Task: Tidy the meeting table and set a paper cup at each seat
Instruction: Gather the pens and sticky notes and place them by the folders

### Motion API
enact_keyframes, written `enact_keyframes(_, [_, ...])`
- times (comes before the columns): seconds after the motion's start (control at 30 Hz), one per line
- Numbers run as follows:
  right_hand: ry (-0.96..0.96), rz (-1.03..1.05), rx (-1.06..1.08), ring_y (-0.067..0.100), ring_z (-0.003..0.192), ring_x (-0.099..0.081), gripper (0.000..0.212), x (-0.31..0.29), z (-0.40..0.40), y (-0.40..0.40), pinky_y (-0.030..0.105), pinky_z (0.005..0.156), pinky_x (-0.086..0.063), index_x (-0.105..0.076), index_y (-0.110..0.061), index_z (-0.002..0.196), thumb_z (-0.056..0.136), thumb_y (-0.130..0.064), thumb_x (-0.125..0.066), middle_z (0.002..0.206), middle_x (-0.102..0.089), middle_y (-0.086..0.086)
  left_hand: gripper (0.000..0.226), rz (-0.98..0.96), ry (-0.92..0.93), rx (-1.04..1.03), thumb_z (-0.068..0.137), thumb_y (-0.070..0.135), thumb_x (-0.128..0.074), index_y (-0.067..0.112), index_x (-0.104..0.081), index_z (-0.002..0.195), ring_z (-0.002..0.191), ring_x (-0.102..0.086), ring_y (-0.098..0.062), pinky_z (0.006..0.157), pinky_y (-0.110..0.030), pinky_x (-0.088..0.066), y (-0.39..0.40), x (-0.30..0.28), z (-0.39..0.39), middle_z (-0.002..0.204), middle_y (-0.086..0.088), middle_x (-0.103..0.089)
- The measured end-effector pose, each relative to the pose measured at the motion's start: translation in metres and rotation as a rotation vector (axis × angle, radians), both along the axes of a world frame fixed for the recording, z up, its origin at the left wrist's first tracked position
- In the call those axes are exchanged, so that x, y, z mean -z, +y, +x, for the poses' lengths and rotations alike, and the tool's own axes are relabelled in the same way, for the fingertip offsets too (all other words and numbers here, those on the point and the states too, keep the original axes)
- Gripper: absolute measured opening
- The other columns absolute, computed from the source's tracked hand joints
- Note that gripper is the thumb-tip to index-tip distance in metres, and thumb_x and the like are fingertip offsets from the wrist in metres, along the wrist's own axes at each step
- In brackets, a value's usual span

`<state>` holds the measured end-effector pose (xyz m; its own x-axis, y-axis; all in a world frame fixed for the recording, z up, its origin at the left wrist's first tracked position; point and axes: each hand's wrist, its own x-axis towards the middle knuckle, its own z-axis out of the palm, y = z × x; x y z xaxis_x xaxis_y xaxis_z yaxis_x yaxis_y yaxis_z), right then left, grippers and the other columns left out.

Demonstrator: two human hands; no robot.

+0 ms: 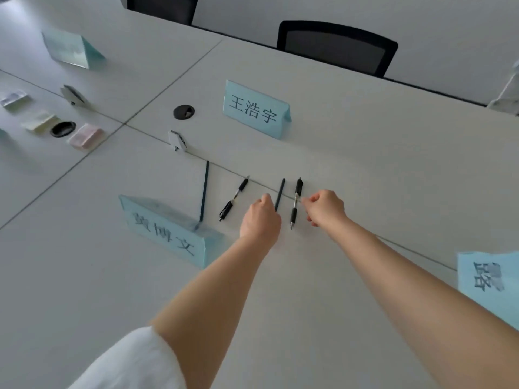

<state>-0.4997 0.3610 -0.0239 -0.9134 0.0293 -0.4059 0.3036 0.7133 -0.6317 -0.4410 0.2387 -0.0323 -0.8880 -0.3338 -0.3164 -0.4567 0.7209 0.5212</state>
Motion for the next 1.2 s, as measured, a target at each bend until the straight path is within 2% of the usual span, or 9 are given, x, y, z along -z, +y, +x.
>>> enact_keyframes(0.1, [-0.023, 0.116, -0.025, 0.031, 0.079, -0.059, 0.03, 0.023, -0.019, -0.01, 0.03, 0.066, -0.042, -0.059, -0.006, 0.086, 0.093, -0.035, -0.056, 0.081, -0.061, 0.011, 0.022, -0.017, -0.022, 0.003, 0.093, 0.011, -0.053, 0.004, -0.047, 0.113, 0.114, -0.052, -0.034, 0.083, -0.037, -0.042, 0.005, 0.018, -0.022, 0.121, -0.016, -0.055])
enact_keyframes(0.2, [-0.016, 0.219, -0.033, 0.03, 0.078, -0.055, 0.03, 0.038, -0.023, -0.018, 0.03, 0.065, -0.04, -0.055, -0.01, 0.09, 0.09, -0.04, -0.056, 0.088, -0.061, 0.011, 0.018, -0.086, -0.035, 0.0, 0.096, 0.006, -0.047, 0.004, -0.049, 0.115, 0.114, -0.052, -0.032, 0.082, -0.035, -0.042, 0.004, 0.027, -0.029, 0.123, -0.015, -0.054])
enact_keyframes(0.37, [-0.021, 0.353, -0.034, 0.034, 0.099, -0.063, 0.029, 0.035, -0.019, -0.027, 0.032, 0.072, -0.041, -0.058, -0.007, 0.105, 0.089, -0.032, -0.06, 0.102, -0.063, 0.012, 0.023, -0.083, -0.084, -0.016, 0.094, 0.003, -0.043, 0.001, -0.053, 0.115, 0.113, -0.055, -0.033, 0.082, -0.035, -0.043, -0.004, 0.022, -0.032, 0.123, -0.016, -0.057])
enact_keyframes(0.53, [-0.009, 0.174, 0.004, 0.033, 0.075, -0.062, 0.019, 0.021, -0.019, -0.04, 0.032, 0.062, -0.048, -0.05, -0.007, 0.091, 0.083, -0.022, -0.057, 0.089, -0.061, 0.012, 0.011, 0.104, 0.01, -0.251, 0.093, 0.008, -0.048, 0.004, -0.041, 0.1, 0.102, -0.058, -0.038, 0.073, -0.038, -0.043, -0.058, -0.004, -0.034, 0.114, -0.022, -0.057])
enact_keyframes(0.7, [-0.04, 0.039, -0.111, 0.04, 0.097, -0.064, 0.028, 0.008, -0.015, -0.093, 0.04, 0.08, -0.054, -0.05, -0.001, 0.112, 0.09, -0.017, -0.046, 0.106, -0.06, 0.019, 0.026, 0.135, 0.014, -0.577, 0.096, 0.005, -0.038, -0.003, -0.039, 0.121, 0.106, -0.058, -0.039, 0.083, -0.039, -0.051, -0.138, -0.011, -0.045, 0.123, -0.027, -0.053])
enact_keyframes(0.73, [-0.057, 0.013, -0.123, 0.039, 0.097, -0.064, 0.029, 0.01, -0.016, -0.105, 0.041, 0.082, -0.054, -0.054, 0.0, 0.11, 0.09, -0.019, -0.047, 0.104, -0.061, 0.019, 0.025, 0.12, -0.01, -0.578, 0.096, 0.01, -0.044, -0.004, -0.044, 0.116, 0.099, -0.061, -0.035, 0.077, -0.035, -0.051, -0.151, -0.008, -0.046, 0.115, -0.024, -0.057])
enact_keyframes(0.8, [-0.075, -0.035, -0.142, 0.037, 0.09, -0.064, 0.023, 0.014, -0.019, -0.126, 0.039, 0.079, -0.055, -0.057, -0.002, 0.096, 0.088, -0.023, -0.052, 0.093, -0.061, 0.017, 0.015, 0.053, -0.074, -0.503, 0.093, 0.012, -0.055, 0.001, -0.051, 0.082, 0.069, -0.055, -0.023, 0.059, -0.028, -0.045, -0.167, -0.002, -0.046, 0.082, -0.013, -0.057])
enact_keyframes(0.87, [-0.07, -0.019, -0.173, 0.035, 0.096, -0.063, 0.024, 0.02, -0.02, -0.14, 0.031, 0.073, -0.048, -0.06, -0.003, 0.095, 0.089, -0.025, -0.055, 0.096, -0.065, 0.018, 0.034, -0.018, -0.153, -0.424, 0.09, 0.013, -0.064, 0.008, -0.041, 0.066, 0.059, -0.044, -0.018, 0.057, -0.029, -0.041, -0.172, 0.004, -0.046, 0.066, -0.006, -0.046])
enact_keyframes(1.2, [-0.043, 0.073, -0.122, 0.035, 0.101, -0.063, 0.021, 0.034, -0.015, -0.154, 0.032, 0.071, -0.045, -0.059, -0.003, 0.1, 0.088, -0.02, -0.056, 0.107, -0.067, 0.018, 0.032, -0.079, -0.136, -0.314, 0.093, 0.008, -0.053, 0.009, -0.038, 0.065, 0.061, -0.045, -0.022, 0.06, -0.033, -0.039, -0.16, 0.018, -0.045, 0.068, -0.007, -0.043])
